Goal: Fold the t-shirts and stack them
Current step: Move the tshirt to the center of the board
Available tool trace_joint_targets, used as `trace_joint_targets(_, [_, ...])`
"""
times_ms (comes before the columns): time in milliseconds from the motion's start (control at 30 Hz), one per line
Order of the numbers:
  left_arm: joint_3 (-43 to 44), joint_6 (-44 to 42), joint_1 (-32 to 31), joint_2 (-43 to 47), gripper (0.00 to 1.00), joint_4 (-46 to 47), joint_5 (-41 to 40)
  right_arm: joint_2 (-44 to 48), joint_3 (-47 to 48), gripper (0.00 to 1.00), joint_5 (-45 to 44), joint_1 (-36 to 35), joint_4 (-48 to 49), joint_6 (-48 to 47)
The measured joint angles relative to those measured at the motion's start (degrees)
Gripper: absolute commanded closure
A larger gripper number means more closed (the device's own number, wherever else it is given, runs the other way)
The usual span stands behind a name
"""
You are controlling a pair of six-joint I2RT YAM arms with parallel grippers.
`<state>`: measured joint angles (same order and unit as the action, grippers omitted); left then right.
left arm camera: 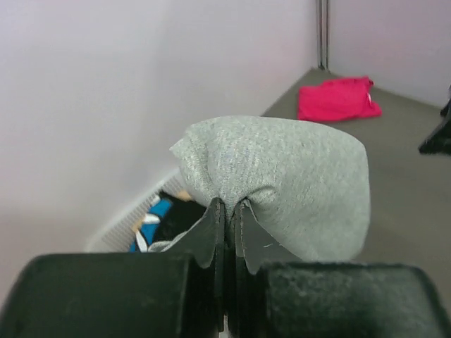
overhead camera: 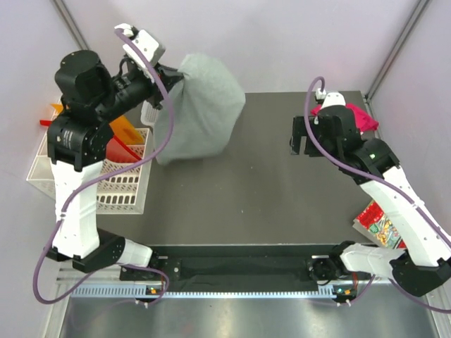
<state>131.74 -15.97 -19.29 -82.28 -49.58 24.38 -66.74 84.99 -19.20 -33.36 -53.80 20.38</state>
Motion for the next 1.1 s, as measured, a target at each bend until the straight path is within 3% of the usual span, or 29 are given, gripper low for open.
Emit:
trace_joint_targets(233, [-11.8,1.5,0.0,2.2,1.0,-6.2,0.2,4.8,-0.1,0.12,-3.6,0.0,1.1,0.0])
trace_joint_targets(433, [-13.3,3.9,-1.0,-1.5,1.0,-7.0,0.7,4.8,2.5,0.13,-4.0,0.0,0.6,0.1])
trace_joint_targets(567, [-11.3,5.3,-5.2,-5.7,1.0,-6.3,0.4,5.3,3.0,0.13,-4.8,0.0,0.0,0.4])
trace_joint_targets(733, [-9.0,6.5,-16.9,-12.4,1.0,-5.7,-0.2,7.3,3.3,0.14,-6.7,0.0,-1.5,1.2])
trace_joint_targets(867, [-1.7,7.5,-24.3,-21.2,1.0,-4.5,-3.9,8.8,4.4,0.14,-7.4,0.0,-3.0,2.2])
trace_joint_targets(1000, [5.4,5.9,-25.0,-27.4,1.0,0.5,-13.0,9.9,4.8,0.15,-7.4,0.0,-3.5,3.0])
trace_joint_targets(1067, [5.7,4.9,-24.6,-28.0,0.95,1.6,-15.0,10.4,4.7,0.15,-7.4,0.0,-3.9,3.5])
trace_joint_targets(1100, [5.7,4.4,-24.4,-27.9,0.87,1.2,-14.9,10.5,4.7,0.15,-7.5,0.0,-4.1,3.6])
